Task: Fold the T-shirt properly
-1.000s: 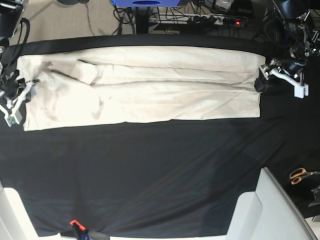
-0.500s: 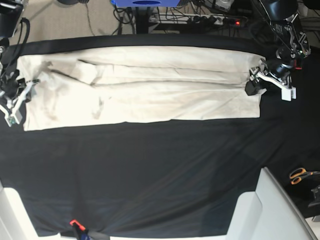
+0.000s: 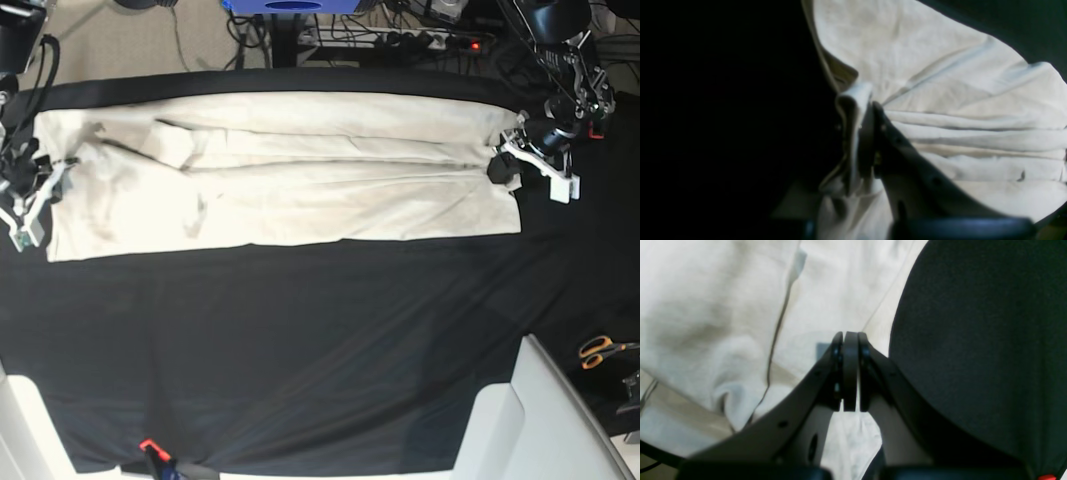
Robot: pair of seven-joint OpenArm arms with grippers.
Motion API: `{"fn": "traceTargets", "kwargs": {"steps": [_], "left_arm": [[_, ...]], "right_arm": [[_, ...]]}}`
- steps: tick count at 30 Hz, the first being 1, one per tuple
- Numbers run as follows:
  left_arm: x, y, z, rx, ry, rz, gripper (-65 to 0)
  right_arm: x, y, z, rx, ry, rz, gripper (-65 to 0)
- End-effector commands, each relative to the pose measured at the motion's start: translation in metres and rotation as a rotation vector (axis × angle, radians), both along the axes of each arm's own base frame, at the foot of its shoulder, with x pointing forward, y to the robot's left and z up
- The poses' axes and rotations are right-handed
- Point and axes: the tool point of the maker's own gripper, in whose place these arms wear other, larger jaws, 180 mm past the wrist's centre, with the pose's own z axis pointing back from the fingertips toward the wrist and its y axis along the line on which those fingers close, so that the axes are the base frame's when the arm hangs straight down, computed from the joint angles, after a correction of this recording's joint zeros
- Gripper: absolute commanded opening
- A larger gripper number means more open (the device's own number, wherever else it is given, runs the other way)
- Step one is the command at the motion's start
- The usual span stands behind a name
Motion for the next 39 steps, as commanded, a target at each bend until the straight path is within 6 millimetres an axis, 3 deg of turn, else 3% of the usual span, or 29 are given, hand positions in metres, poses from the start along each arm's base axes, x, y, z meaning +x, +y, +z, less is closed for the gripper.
{"fn": "traceTargets", "kwargs": {"steps": [1,3,5,7,10,15,21,30,35,39], "left_arm": [[-0.005,0.003,-0.001,0.048,0.044,-0.045,-65.0],[0.01,0.009,0.019,0.096,-0.043,-0.048,-65.0],[0.01,0.015,0.034,0.144,-0.077,-0.068,-65.0],[0.016,0.008,0.053,0.191,-0.125,-0.122,-65.0],[0.013,-0.02,0.066,0.221,-0.168,-0.222,-65.0],[0.017,-0.059,0.08,0.247,-0.252,-0.214,-65.0],[0.016,-0.14,0.09,0.19,-0.288,-0.322,-65.0],[0.005,-0.239,0.094,0.062,-0.292,-0.419,-65.0],[0.012,-0.274,0.093,0.011,-0.295,-0.449,-65.0],[0.013,-0.297,0.079,-0.02,-0.264,-0.478,-65.0]], "right_arm": [[0.009,-0.008,0.011,-0.014,-0.037,0.0,-64.8],[0.008,-0.008,0.011,-0.014,-0.036,0.0,-64.8],[0.007,-0.008,0.01,-0.014,-0.034,0.0,-64.8],[0.007,-0.008,0.01,-0.014,-0.036,0.0,-64.8],[0.009,-0.008,0.011,-0.014,-0.039,0.0,-64.8],[0.01,-0.008,0.012,-0.014,-0.042,0.0,-64.8],[0.01,-0.009,0.013,-0.017,-0.042,0.001,-64.8],[0.011,-0.01,0.013,-0.019,-0.045,0.0,-64.8],[0.011,-0.01,0.013,-0.017,-0.045,0.0,-64.8],[0.011,-0.01,0.013,-0.017,-0.045,0.0,-64.8]]}}
